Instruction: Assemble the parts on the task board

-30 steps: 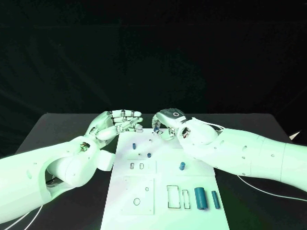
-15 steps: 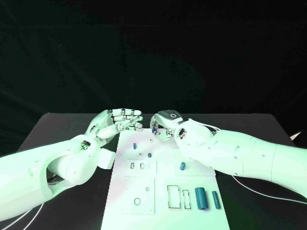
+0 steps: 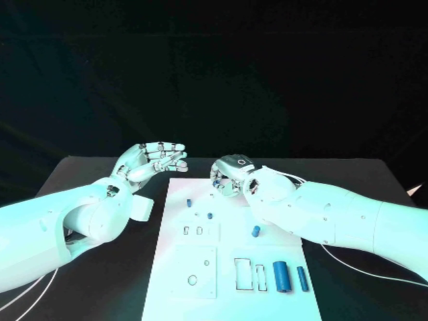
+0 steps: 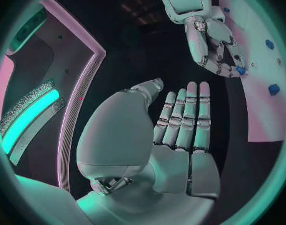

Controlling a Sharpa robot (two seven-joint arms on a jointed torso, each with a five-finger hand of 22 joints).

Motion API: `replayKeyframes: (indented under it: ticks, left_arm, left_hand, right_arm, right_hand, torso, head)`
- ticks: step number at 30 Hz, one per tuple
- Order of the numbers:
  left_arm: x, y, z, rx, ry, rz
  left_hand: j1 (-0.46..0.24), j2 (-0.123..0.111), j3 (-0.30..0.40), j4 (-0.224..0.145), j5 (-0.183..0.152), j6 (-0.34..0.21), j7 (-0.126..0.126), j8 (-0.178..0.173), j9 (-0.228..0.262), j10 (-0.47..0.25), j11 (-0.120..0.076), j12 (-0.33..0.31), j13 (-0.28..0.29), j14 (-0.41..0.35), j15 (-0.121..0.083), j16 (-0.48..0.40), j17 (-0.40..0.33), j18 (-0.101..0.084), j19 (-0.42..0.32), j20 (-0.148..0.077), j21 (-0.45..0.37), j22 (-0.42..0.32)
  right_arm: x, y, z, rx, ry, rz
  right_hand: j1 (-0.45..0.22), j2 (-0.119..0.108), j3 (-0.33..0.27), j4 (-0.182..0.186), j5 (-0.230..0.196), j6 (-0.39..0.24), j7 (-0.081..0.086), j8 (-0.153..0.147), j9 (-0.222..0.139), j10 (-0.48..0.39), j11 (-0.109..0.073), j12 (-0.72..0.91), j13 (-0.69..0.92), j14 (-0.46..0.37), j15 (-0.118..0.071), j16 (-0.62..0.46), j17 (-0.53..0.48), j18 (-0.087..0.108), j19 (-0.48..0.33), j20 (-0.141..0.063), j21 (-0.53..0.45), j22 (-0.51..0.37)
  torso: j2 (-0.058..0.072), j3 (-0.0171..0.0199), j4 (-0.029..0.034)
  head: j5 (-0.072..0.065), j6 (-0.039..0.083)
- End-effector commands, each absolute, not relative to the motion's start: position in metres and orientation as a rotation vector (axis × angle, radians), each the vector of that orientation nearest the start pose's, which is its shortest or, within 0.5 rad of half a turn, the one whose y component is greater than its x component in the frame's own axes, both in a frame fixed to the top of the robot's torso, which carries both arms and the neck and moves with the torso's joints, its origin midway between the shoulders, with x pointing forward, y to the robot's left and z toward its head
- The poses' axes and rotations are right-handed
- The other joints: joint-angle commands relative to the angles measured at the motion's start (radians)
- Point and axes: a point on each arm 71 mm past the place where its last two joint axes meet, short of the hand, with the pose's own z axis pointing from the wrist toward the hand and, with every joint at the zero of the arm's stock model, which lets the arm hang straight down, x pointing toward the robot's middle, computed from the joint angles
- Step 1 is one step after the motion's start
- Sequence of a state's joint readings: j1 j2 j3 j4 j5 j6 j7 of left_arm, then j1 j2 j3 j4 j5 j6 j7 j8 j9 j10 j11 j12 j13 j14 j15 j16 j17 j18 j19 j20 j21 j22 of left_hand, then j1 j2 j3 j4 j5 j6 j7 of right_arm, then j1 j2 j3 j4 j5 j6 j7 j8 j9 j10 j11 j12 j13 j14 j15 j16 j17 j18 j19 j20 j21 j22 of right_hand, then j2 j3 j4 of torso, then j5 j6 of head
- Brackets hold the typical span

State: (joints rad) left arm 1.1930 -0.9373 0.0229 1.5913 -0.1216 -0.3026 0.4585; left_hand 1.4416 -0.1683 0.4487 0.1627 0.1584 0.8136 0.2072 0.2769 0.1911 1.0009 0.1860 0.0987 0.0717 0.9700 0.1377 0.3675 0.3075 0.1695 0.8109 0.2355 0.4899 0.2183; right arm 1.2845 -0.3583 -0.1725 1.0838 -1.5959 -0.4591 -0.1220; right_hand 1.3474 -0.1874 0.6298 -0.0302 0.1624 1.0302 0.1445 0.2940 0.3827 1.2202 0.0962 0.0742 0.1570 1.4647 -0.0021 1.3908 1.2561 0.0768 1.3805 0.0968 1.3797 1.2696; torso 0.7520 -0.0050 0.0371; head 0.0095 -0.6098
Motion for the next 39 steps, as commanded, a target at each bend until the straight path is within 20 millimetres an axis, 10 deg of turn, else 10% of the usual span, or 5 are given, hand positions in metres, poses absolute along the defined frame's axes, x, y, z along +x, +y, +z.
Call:
replayKeyframes:
  ticks: [1,25,39]
  left_arm:
    - [0.482,0.232,-0.142,-0.924,1.311,-1.612]
    - [0.494,0.241,-0.137,-0.938,1.274,-1.592]
    - [0.501,0.26,-0.138,-0.954,1.246,-1.555]
  left_hand:
    - [-0.002,-0.006,0.002,-0.006,-0.003,-0.01,0.047,-0.007,0.002,-0.001,0.006,-0.007,-0.001,-0.009,-0.001,0.0,0.001,0.005,-0.006,0.001,0.003,0.001]
    - [-0.004,-0.006,0.003,-0.007,-0.003,-0.014,0.05,-0.009,0.001,-0.004,0.009,-0.012,-0.001,-0.019,0.002,-0.002,0.003,0.005,-0.016,0.003,0.003,0.001]
    - [-0.004,-0.006,0.004,-0.008,-0.003,-0.014,0.05,-0.009,0.001,-0.004,0.009,-0.012,-0.001,-0.021,0.003,-0.003,0.004,0.005,-0.018,0.004,0.003,0.001]
  right_arm:
    - [0.544,-0.067,-0.192,-0.406,1.498,0.565]
    - [0.546,-0.063,-0.195,-0.41,1.522,0.566]
    - [0.535,-0.124,-0.172,-0.275,1.559,0.587]
  right_hand:
    - [-0.014,0.001,0.0,0.001,0.0,-0.012,0.0,-0.006,0.002,0.022,-0.021,0.002,0.028,0.047,0.0,0.004,-0.001,-0.01,-0.001,0.004,-0.001,-0.003]
    - [-0.053,-0.045,0.003,0.013,-0.026,-0.115,0.033,-0.061,0.011,-0.181,0.026,-0.013,-0.025,0.021,0.041,-0.034,-0.081,0.024,-0.105,0.039,-0.115,-0.144]
    - [-0.073,-0.053,-0.03,0.031,-0.02,-0.128,0.031,-0.076,0.011,-0.154,0.021,0.004,-0.024,0.019,0.038,-0.039,-0.092,0.025,-0.102,0.038,-0.126,-0.148]
  torso:
    - [0.001,0.0001,-0.0005]
    - [0.0,0.0009,-0.0031]
    - [-0.008,0.0039,-0.016]
  head:
    - [0.002,-0.001]
    - [0.007,-0.001]
    - [0.004,-0.003]
